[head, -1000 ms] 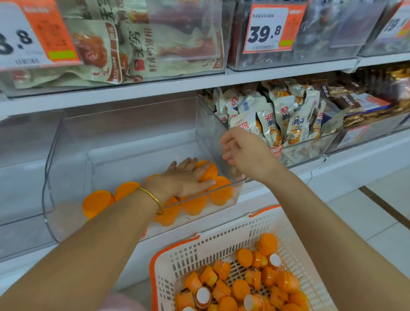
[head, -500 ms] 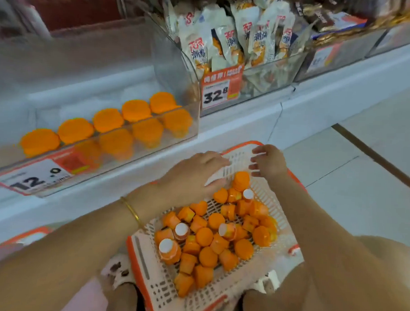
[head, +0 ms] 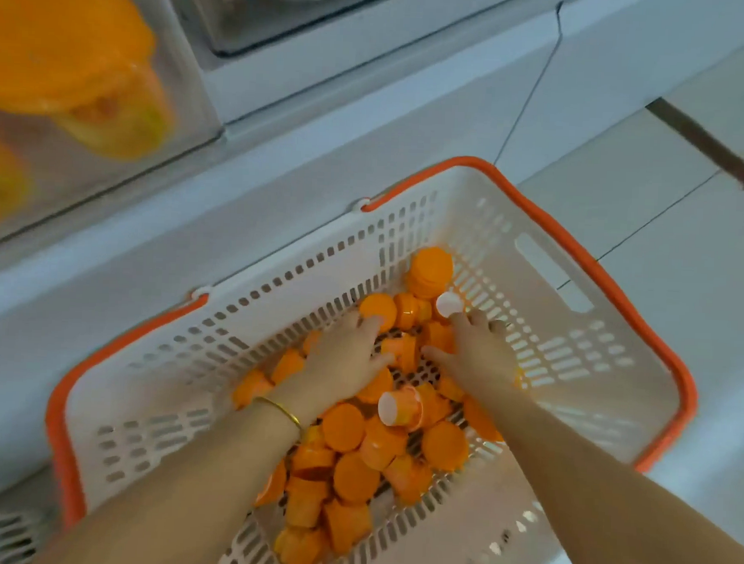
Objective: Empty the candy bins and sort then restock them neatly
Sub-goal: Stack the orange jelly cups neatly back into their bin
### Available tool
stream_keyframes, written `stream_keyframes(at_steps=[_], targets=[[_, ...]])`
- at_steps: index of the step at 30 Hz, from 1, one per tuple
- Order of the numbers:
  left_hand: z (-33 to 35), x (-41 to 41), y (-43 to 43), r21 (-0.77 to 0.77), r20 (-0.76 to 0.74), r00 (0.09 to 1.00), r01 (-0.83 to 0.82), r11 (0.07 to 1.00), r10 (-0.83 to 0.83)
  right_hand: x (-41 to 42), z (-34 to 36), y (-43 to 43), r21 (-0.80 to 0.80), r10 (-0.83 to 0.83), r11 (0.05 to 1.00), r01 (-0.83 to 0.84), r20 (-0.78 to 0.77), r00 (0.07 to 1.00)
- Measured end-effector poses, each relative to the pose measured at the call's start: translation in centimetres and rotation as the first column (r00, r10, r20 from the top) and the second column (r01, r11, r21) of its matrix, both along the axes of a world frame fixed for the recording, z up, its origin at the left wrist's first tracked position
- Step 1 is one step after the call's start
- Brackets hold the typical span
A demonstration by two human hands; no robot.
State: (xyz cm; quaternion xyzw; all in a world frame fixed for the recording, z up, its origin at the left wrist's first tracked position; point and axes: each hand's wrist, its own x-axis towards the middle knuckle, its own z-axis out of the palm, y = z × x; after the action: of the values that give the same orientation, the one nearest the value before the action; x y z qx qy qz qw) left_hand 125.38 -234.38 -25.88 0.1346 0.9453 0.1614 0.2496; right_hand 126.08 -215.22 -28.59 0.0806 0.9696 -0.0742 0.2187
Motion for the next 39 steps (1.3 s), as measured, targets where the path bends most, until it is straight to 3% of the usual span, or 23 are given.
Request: stream_keyframes(at_steps=[3, 6, 12, 16, 19, 22, 28, 31, 36, 39], targets=[[-2.8, -0.3, 2.6, -0.086, -0.012, 1.0, -0.018, 0.996, 0.017, -1.0, -0.5, -0.8, 0.016, -0.156, 0.987, 0.157, -0.022, 0.987], [-4.9, 0.5, 3.9, -0.139, -0.041, 0.994, -0.103, 0.985, 0.098, -2.4, -0.8, -0.8, 0.041, -0.182, 0.983, 0.181, 0.041, 0.982], [-5.0, 0.7, 3.9, 0.121, 0.035, 0.919, -0.394, 0.911, 0.393, -3.0, -1.3, -1.2, 0.044, -0.14, 0.989, 0.141, -0.01, 0.99], [-2.3, 1.3, 1.9, 0.358, 0.274, 0.845, -0.533, 0.766, 0.46, -1.6, 0.3, -0.6, -0.13, -0.206, 0.971, 0.2, -0.037, 0.978], [0.9, 2.2, 0.4, 0.395, 0.422, 0.779, -0.618, 0.68, 0.463, 0.1, 2.8, -0.7, -0.336, -0.263, 0.908, 0.25, 0.007, 0.965], [6.4, 3.2, -1.1, 0.394, 0.465, 0.749, -0.652, 0.647, 0.472, 1.6, 7.1, -1.7, -0.526, -0.328, 0.8, 0.287, 0.016, 0.944], [24.2, 5.6, -6.5, 0.428, 0.259, 0.881, -0.473, 0.77, 0.397, 4.3, 20.8, -6.2, -0.781, -0.368, 0.601, 0.171, -0.081, 0.926], [32.9, 7.9, -10.2, 0.517, 0.167, 0.9, -0.428, 0.742, 0.403, 5.8, 29.0, -8.9, -0.842, -0.251, 0.538, 0.038, -0.117, 0.961], [41.8, 9.6, -17.2, 0.666, 0.013, 0.79, -0.464, 0.584, 0.613, 5.3, 40.9, -13.9, -0.865, -0.104, 0.449, -0.223, -0.299, 0.949], [43.0, 7.7, -21.6, 0.582, -0.094, 0.678, -0.557, 0.592, 0.729, 2.0, 44.4, -18.6, -0.811, -0.037, 0.454, -0.369, -0.431, 0.902]])
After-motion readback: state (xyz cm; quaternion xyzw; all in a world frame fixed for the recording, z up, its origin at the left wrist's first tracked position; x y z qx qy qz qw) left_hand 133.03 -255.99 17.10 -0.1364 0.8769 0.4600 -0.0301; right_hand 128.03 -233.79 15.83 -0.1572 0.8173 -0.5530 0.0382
